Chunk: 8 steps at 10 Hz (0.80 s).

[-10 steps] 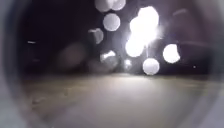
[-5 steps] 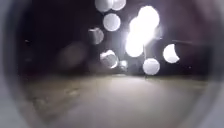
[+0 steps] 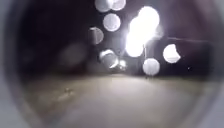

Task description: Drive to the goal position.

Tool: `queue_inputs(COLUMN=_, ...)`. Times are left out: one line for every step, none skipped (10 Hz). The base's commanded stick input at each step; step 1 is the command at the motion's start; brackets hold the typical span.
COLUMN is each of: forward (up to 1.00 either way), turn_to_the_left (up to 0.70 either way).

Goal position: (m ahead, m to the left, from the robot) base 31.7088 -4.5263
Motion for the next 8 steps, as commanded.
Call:
queue_inputs(forward=1.0, turn_to_the_left=0.0)
queue_inputs(forward=1.0, turn_to_the_left=0.0)
queue_inputs(forward=1.0, turn_to_the_left=0.0)
queue_inputs(forward=1.0, turn_to_the_left=0.0)
queue_inputs(forward=1.0, turn_to_the_left=0.0)
queue_inputs(forward=1.0, turn_to_the_left=0.0)
queue_inputs(forward=1.0, turn_to_the_left=0.0)
queue_inputs(forward=1.0, turn_to_the_left=-0.03)
